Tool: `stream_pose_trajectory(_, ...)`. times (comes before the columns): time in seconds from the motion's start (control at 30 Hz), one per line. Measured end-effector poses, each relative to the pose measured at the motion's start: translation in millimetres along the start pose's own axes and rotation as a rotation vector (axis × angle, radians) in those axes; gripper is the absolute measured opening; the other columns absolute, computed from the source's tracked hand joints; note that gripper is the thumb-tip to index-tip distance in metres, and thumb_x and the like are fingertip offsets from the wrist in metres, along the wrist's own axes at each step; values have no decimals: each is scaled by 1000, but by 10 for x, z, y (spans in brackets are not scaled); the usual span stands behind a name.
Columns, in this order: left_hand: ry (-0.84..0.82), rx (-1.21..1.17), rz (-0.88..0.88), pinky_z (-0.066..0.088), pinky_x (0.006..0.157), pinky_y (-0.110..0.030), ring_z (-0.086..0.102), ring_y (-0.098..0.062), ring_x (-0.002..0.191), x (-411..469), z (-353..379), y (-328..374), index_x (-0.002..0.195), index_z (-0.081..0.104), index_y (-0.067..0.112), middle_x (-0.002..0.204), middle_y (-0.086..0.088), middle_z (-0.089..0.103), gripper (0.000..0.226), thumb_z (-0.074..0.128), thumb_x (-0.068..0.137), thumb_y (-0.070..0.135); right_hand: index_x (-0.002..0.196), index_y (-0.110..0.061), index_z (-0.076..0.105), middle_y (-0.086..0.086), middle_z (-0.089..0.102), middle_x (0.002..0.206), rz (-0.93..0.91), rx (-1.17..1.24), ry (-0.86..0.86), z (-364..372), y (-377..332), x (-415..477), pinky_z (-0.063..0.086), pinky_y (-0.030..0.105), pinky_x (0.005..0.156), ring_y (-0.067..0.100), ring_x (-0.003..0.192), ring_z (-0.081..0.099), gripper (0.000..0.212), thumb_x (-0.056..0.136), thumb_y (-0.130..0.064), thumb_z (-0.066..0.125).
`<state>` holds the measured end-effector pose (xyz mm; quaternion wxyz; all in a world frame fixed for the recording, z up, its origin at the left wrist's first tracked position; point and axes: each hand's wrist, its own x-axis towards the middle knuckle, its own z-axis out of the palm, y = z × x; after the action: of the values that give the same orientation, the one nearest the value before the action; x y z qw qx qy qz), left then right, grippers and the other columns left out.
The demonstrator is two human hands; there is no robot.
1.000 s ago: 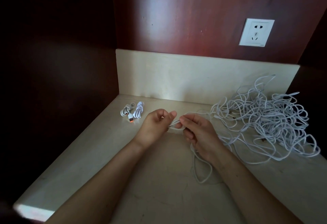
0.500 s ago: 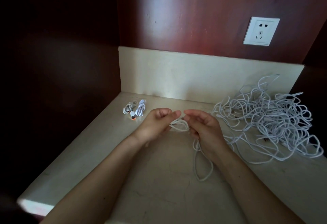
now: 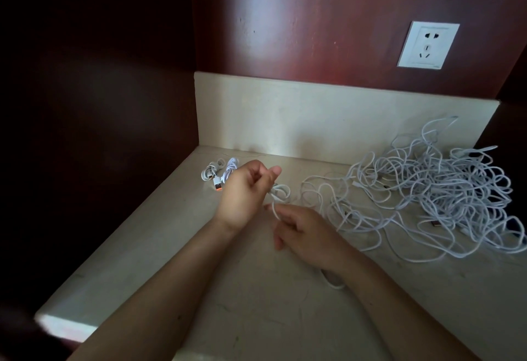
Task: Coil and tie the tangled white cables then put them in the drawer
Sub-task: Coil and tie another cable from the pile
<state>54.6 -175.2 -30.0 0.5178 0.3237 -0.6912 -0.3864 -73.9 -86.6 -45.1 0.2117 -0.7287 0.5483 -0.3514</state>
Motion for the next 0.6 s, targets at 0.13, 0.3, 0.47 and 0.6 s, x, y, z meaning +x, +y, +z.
stream_pose_trajectory(0.13,-31,248,68,39,56,-28,44,-5,51,13,-14,-61,63,46,24,51,12,51,36,65,92,33,79,-4,61,-3,51,53,-21,41,11,-50,-34,14,38,27,57,7,50,46,25,98,-18,53)
stream_pose_trajectory(0.3,-129,209,69,37,56,-30,41,-10,53,-21,14,-38,63,49,19,54,8,49,36,67,91,34,74,-27,74,-4,70,72,16,172,253,-169,-50,8,44,28,68,11,69,62,23,78,-41,55)
stream_pose_trajectory(0.47,-309,87,62,31,55,-23,23,-3,67,-61,79,33,63,44,17,56,11,43,35,59,95,23,74,-8,65,6,64,72,-2,265,458,-240,23,46,46,30,65,16,68,60,21,87,-23,69)
stream_pose_trajectory(0.6,-316,-63,54,29,57,-34,34,-15,63,-72,103,87,66,41,6,63,-11,36,44,53,92,39,83,2,58,12,57,69,19,379,511,-168,-63,73,40,18,53,8,57,53,23,94,-18,63)
